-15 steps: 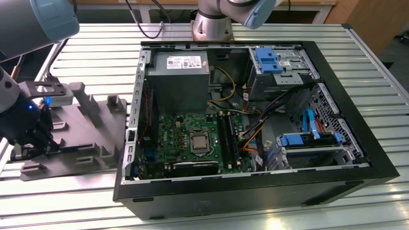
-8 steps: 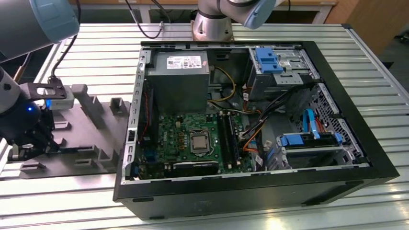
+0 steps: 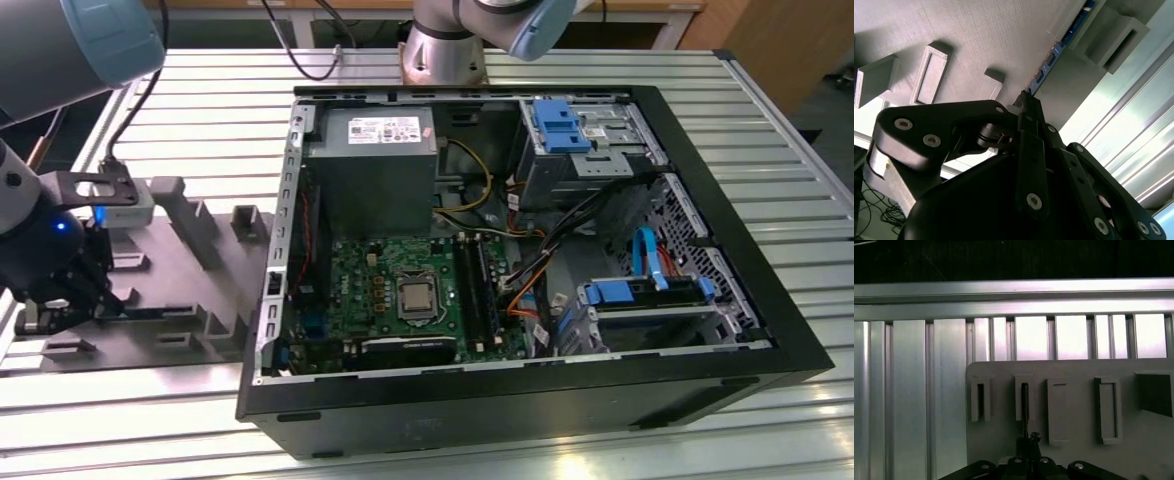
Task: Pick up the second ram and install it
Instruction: 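Pick up the second ram and move it above second insertion slot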
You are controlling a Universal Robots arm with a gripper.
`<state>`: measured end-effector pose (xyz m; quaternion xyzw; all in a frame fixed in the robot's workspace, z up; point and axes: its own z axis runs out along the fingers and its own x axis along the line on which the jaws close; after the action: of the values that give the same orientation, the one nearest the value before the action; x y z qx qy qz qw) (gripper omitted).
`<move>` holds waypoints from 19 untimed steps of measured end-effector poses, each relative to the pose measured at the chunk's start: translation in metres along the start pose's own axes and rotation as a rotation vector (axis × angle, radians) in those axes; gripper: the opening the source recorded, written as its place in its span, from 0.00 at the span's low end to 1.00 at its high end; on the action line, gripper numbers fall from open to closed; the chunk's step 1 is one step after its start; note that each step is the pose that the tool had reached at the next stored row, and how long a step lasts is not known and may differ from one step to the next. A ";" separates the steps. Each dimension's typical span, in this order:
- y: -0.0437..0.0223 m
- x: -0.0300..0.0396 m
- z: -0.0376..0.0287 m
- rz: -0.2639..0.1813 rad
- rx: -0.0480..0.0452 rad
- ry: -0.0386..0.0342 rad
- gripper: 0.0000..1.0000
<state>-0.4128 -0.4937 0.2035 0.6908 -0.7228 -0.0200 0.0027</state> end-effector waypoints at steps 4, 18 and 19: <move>0.0000 0.0000 -0.0005 -0.002 0.0000 0.0000 0.12; 0.0001 -0.0001 -0.0035 -0.014 -0.0004 0.0005 0.12; 0.0001 -0.0001 -0.0038 -0.014 -0.0004 0.0006 0.12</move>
<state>-0.4128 -0.4937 0.2073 0.6959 -0.7179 -0.0199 0.0029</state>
